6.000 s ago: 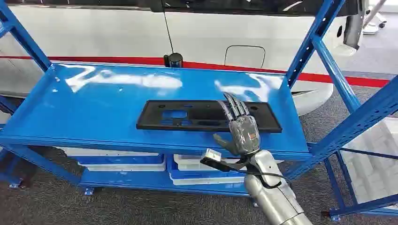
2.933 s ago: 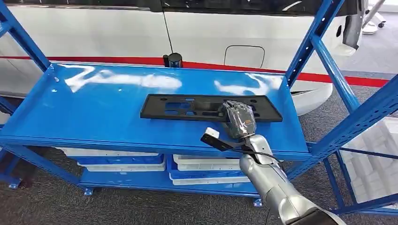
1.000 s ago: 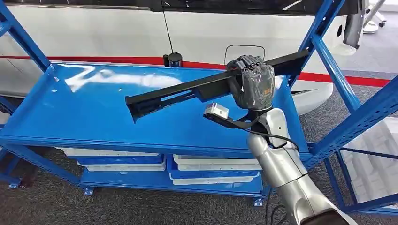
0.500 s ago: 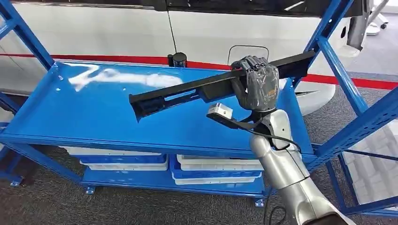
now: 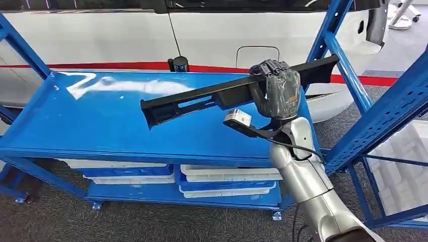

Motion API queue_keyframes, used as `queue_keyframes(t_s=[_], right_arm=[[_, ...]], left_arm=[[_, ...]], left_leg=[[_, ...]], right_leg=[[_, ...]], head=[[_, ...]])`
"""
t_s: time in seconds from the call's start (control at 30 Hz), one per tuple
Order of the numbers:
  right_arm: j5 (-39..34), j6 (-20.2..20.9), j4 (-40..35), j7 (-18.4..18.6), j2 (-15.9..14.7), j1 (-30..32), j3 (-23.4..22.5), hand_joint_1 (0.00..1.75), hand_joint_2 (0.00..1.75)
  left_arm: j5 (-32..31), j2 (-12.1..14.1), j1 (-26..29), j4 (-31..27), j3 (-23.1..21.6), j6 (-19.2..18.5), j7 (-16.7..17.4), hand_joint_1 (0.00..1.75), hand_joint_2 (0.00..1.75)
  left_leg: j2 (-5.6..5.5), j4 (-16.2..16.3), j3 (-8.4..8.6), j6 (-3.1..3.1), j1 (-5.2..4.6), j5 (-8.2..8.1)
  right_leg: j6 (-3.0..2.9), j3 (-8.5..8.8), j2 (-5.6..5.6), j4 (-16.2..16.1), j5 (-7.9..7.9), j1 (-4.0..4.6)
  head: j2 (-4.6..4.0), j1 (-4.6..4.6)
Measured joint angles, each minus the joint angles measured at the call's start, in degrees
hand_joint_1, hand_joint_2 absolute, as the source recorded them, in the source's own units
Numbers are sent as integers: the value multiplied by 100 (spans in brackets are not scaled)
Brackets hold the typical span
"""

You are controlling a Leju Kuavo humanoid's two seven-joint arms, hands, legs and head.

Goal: Take the parts from the cabinet and place them on the table.

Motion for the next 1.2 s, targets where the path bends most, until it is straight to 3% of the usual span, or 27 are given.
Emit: queue_keyframes(t_s=[0.03, 0.1, 0.13, 0.17, 0.27, 0.3, 0.37, 0.43, 0.47, 0.5, 0.53, 0.6, 0.63, 0.67, 0.77, 0.8, 0.83, 0.87, 0.9, 0.93, 0.97, 1.0, 1.03, 1.07, 1.13, 1.17, 1.2], right_arm=[[0, 0, 0, 0, 0, 5, 2, 175, 175], [-2, 0, 0, 0, 0, -4, 0, 175, 175], [-2, 0, 0, 0, 0, -10, -2, 175, 175], [-2, 0, 0, 0, -2, -16, -6, 175, 175], [-2, 0, 0, -2, 4, -8, -2, 175, 175], [-2, 0, 0, -2, 4, -11, -7, 175, 175], [-4, 0, 0, -2, 0, -12, -20, 175, 175], [-7, 0, 0, 0, -2, 5, -22, 175, 175], [-7, 0, 0, -2, -7, 29, -22, 175, 175], [-7, 2, 0, -2, -13, 58, -22, 175, 175], [-7, 2, 0, -4, -15, 77, -22, 175, 175], [-9, 0, 0, -11, -18, 74, -33, 175, 175], [-11, 0, 0, -13, -17, 58, -37, 175, 175], [-13, 0, 0, -13, -15, 46, -42, 175, 175], [-17, 0, 0, -15, -24, 47, -46, 175, 175], [-20, 2, 0, -15, -22, 44, -53, 175, 175], [-26, 2, 0, -17, -11, 25, -52, 175, 175], [-33, 2, 0, -22, 13, 6, -50, 175, 175], [-53, 7, 2, -31, 28, -9, -50, 175, 175], [-72, 22, 13, -46, 39, -13, -50, 175, 175], [-88, 31, 24, -52, 44, -16, -48, 175, 175], [-107, 46, 37, -63, 44, -16, -44, 175, 175], [-120, 46, 52, -74, 46, -15, -39, 175, 175], [-133, 46, 63, -79, 46, -17, -39, 175, 175], [-175, 44, 72, -92, 46, -31, -44, 175, 175], [-192, 39, 77, -94, 46, -47, -48, 175, 175], [-225, 33, 90, -96, 46, -72, -59, 175, 175]], left_arm=[[5, 2, 0, 0, 0, 0, 2, 0, 175], [5, 7, -6, 0, 2, 0, 0, 0, 175], [5, 7, -12, 0, 0, -7, 0, 0, 175], [2, 7, -26, 0, 0, -20, 0, 0, 175], [0, 4, -33, 0, 0, -26, 0, 0, 175], [-2, 4, -33, 0, 0, -26, 0, 0, 175], [-15, 4, -40, 0, 0, -26, 2, 0, 175], [-15, 5, -40, 0, 0, -24, 2, 0, 175], [-15, 7, -40, 0, 0, -26, 2, 0, 175], [-13, 4, -40, 0, 0, -26, 2, 0, 175], [-6, 4, -40, 0, 0, -26, 2, 0, 175], [-4, 4, -40, 0, 0, -26, 2, 0, 175], [-4, -4, -41, 0, 0, -26, 2, 0, 175], [-4, -11, -43, 0, 0, -26, 4, 0, 175], [5, -9, -42, 0, 0, -26, 9, 0, 175], [9, -9, -43, 2, 0, -26, 13, 0, 175], [11, 4, -44, 2, 0, -26, 15, 0, 175], [13, 4, -44, 2, 0, -24, 17, 0, 175], [26, 4, -45, 2, 0, -24, 17, 0, 175], [26, 7, -45, 2, 0, -26, 17, 0, 175], [26, 7, -45, 2, 0, -24, 17, 0, 175], [28, 7, -44, 2, 0, -24, 17, 0, 175], [37, 7, -44, 2, 0, -26, 18, 0, 175], [37, 15, -45, 2, 0, -28, 17, 0, 175], [37, 35, -51, 2, 0, -46, 7, 0, 175], [37, 37, -71, 2, 0, -59, 2, 0, 175], [26, 37, -73, 2, 0, -90, -15, 0, 175]], left_leg=[[0, -196, 102, 13, 0, 158], [0, -1160, 633, 50, 2, 651], [-1, -1621, 875, 77, 5, 773], [-3, -1745, 923, 89, -24, 723], [-15, -1717, 852, 180, -75, 774], [-10, -1777, 846, 244, -48, 826], [7, -1809, 825, 340, -31, 893], [12, -1806, 769, 382, -50, 925], [11, -1802, 734, 392, -66, 946], [7, -1800, 710, 397, -79, 966], [1, -1800, 693, 396, -88, 983], [-8, -1798, 680, 379, -109, 1011], [-7, -1797, 680, 369, -111, 1023], [-4, -1786, 661, 341, -141, 1040], [8, -1807, 632, 234, -114, 1111], [1, -1810, 622, 202, -126, 1133], [-11, -1752, 584, 179, -106, 1061], [-8, -1547, 495, 137, -114, 833], [-7, -1141, 344, 92, -85, 552], [-3, -674, 168, 55, -56, 299], [-3, -278, 23, 29, -44, 119], [-1, -52, -43, 11, -33, 58], [2, -115, 27, 2, -19, 128], [2, -455, 254, -4, -5, 309], [3, -1483, 902, 6, 22, 698], [-4, -1664, 980, 41, 16, 549], [-9, -1701, 950, 81, -25, 649]], right_leg=[[1, 0, 0, 3, 1, 1], [5, 16, 4, 11, 2, 0], [10, 19, 4, 16, 3, 4], [27, -12, 3, 43, 7, 78], [131, -38, 1, -13, 77, 37], [170, -44, 4, -7, 87, 57], [135, -242, 0, 356, -212, 44], [78, -620, 0, 1298, -656, 43], [82, -787, 0, 1730, -802, 44], [113, -821, 0, 1883, -833, 43], [142, -708, 0, 1724, -771, 44], [189, -122, -1, 729, -438, 57], [170, 212, -3, 155, -279, 76], [95, 301, -14, -60, -297, 112], [23, 285, -9, -52, -207, 151], [-19, 272, -12, -94, -159, 127], [-39, 274, -33, -137, -96, 44], [-81, 241, -32, -141, -66, 49], [-109, 203, -34, -138, -44, 48], [-101, 170, -36, -132, -22, 52], [-95, 129, -38, -120, -1, 55], [-97, 85, -39, -98, 16, 55], [-81, 44, -38, -73, 27, 52], [-68, 8, -37, -42, 35, 46], [-57, -37, -36, 28, 39, 42], [-25, -67, -38, 32, 58, 48], [6, -97, -37, 67, 64, 103]], head=[[0, -4], [0, -4], [0, -9], [0, -9], [0, 9], [0, 9], [0, 46], [0, 79], [0, 81], [0, 83], [0, 83], [0, 92], [0, 92], [0, 83], [0, 76], [0, 85], [0, 81], [0, 66], [0, 20], [0, 13], [0, 15], [0, 4], [0, 9], [0, 4], [0, 4], [0, 11], [0, 26]])
